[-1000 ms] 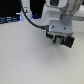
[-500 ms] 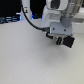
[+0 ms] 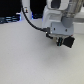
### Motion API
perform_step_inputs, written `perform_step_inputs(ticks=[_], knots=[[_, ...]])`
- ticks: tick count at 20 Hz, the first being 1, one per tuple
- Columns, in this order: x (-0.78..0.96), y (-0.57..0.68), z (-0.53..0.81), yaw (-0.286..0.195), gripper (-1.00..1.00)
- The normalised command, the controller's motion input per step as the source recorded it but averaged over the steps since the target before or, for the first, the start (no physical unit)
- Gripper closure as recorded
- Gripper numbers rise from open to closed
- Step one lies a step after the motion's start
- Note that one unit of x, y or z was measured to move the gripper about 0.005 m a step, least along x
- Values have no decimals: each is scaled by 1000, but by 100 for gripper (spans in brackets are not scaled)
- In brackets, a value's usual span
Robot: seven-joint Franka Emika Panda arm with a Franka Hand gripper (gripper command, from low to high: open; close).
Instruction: Open the kcup holder, insert the kcup into the holder, and close the kcup holder
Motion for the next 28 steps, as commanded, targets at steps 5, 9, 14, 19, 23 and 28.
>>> perform_step_inputs(ticks=[5,9,14,19,23,28], knots=[[189,124,45,97,-100],[102,17,70,-17,-100],[-40,163,114,39,-100],[-397,258,-71,164,-100],[-505,256,-43,190,-100],[-435,509,7,81,-100]])
